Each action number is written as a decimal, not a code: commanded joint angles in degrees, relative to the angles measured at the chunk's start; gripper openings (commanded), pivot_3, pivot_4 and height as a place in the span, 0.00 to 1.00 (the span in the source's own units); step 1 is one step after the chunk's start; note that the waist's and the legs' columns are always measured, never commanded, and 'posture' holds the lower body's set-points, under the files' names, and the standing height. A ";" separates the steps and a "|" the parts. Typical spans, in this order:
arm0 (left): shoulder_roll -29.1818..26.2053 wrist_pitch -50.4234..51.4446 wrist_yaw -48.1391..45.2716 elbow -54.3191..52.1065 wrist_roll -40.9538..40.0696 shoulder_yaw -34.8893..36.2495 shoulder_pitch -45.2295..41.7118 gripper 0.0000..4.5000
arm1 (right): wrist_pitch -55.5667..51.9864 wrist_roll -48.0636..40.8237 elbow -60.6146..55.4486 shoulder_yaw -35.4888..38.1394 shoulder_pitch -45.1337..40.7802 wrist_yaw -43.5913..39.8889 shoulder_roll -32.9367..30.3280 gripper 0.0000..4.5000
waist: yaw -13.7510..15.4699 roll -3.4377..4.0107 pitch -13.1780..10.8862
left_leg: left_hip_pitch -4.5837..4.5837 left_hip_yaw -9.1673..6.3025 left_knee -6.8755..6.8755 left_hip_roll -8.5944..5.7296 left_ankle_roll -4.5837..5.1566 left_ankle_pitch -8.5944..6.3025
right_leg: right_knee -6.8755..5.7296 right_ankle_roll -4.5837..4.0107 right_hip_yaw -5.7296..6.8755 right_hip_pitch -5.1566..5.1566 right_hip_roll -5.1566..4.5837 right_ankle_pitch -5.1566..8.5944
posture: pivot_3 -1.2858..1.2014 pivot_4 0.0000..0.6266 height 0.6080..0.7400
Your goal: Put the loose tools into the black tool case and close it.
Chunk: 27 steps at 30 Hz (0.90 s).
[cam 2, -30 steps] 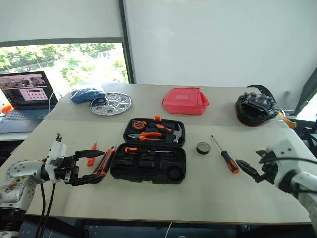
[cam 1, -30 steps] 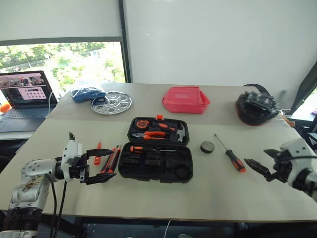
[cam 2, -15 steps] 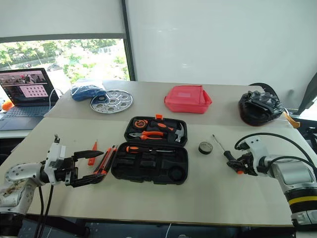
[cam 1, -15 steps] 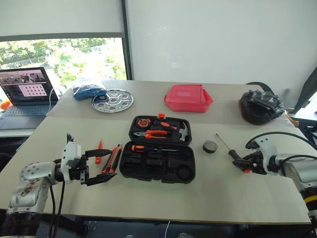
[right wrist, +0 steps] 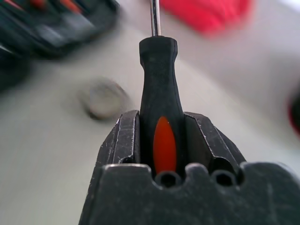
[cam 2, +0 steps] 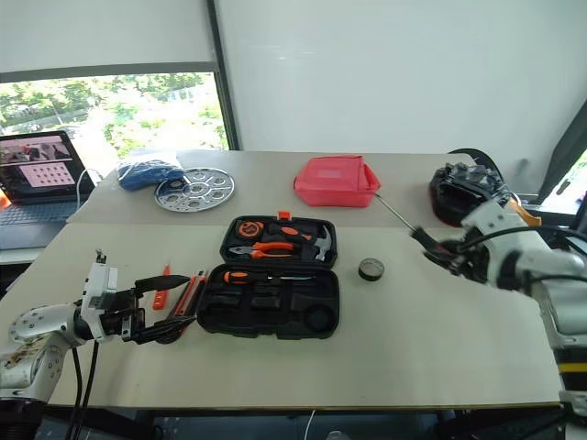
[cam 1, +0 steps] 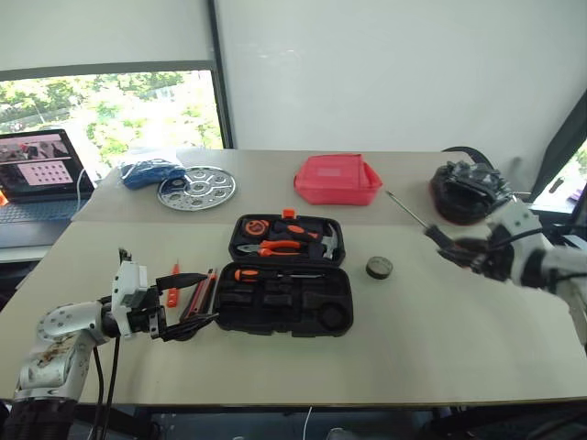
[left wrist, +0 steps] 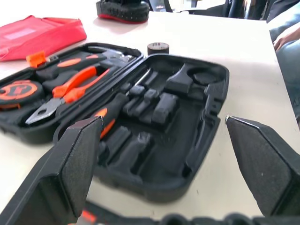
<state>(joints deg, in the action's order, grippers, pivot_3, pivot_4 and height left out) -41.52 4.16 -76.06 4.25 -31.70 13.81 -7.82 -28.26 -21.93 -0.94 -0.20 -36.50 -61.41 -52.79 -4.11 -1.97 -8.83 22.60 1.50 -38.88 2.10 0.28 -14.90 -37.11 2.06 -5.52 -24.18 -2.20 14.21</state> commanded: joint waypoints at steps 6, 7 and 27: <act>1.16 -0.58 1.59 -2.97 -0.47 0.34 2.35 1.00 | -2.22 12.39 2.24 -23.25 -12.59 -8.05 8.54 0.23 | 1.77 -0.02 -0.02 | 0.28 0.03 -0.12 -0.11 -0.04 0.03 | -0.02 0.06 0.14 -0.21 -0.27 -0.02 | 0.52 0.24 1.00; 1.12 -0.58 1.73 -3.13 -0.49 0.43 2.45 1.00 | -1.42 14.21 3.72 -24.98 -13.16 -8.21 9.24 0.23 | 2.10 -0.02 -0.02 | 0.33 0.03 -0.14 -0.14 -0.04 0.03 | -0.01 0.08 0.15 -0.23 -0.30 -0.04 | 0.52 0.24 1.00; -0.05 -0.16 2.71 -5.21 -0.48 1.31 4.72 1.00 | 1.90 24.81 19.99 -29.25 -18.73 -9.70 20.92 0.23 | 1.27 -0.02 -0.02 | 0.06 0.05 -0.14 -0.09 -0.09 0.06 | -0.07 -0.07 0.35 -0.10 -0.22 -0.17 | 0.52 0.24 1.00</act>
<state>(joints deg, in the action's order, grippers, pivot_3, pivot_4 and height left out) -40.71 4.03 -73.48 0.62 -31.60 13.94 -2.95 -26.57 1.68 18.37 -28.75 -54.25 -70.94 -32.86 -2.85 -1.99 -8.85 22.65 1.55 -39.01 2.01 0.19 -14.83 -37.18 1.99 -5.18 -24.28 -2.43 14.03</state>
